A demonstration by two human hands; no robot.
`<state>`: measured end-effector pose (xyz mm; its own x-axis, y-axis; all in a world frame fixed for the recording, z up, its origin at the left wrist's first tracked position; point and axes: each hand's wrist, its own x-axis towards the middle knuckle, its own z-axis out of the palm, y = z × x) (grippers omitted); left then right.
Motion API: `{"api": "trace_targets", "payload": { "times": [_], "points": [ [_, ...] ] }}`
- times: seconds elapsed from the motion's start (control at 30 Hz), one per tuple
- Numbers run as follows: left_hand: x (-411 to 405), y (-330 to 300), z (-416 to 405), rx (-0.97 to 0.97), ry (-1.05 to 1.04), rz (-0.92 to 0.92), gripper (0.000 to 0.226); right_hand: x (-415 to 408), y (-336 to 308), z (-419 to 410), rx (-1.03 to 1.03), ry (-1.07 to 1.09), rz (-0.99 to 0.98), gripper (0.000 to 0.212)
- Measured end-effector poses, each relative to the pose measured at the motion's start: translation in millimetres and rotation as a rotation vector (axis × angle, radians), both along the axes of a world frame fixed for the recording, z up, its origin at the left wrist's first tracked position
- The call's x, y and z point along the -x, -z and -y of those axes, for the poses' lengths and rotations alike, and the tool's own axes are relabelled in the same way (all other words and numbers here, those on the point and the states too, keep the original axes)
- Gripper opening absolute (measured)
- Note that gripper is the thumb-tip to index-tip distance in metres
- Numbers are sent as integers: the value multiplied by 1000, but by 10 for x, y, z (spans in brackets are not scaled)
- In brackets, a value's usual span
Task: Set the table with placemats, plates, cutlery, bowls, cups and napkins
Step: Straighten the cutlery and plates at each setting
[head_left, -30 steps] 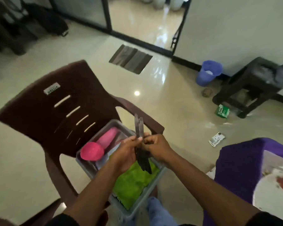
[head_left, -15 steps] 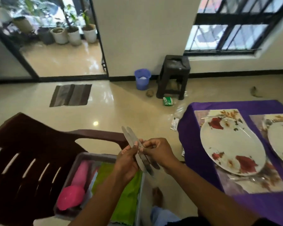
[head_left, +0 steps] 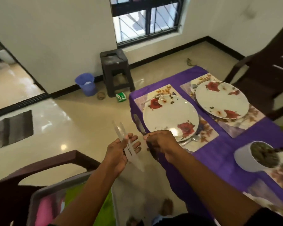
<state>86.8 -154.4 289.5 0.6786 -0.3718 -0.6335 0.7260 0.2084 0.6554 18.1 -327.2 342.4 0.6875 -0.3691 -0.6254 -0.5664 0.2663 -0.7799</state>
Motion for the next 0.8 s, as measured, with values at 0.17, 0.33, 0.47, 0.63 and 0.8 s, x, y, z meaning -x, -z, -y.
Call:
{"api": "trace_targets", "payload": {
  "times": [0.17,0.33,0.47,0.63,0.8],
  "points": [
    [192,2,644,-22,157,-24,29,385,25,686,3,147,-49,13],
    [305,-104,1256,17,256,-37,33,607,-22,1256,-83,199,-57,27],
    [407,-88,1581,1,270,-70,32,845,8,1610,-63,238,56,16],
    [531,-71,1952,-28,383,-93,32,1187,55,1870,-114,348,213,28],
    [567,-88,2389,-70,530,-80,32,1462,201,1959,-192,479,303,21]
  ]
}}
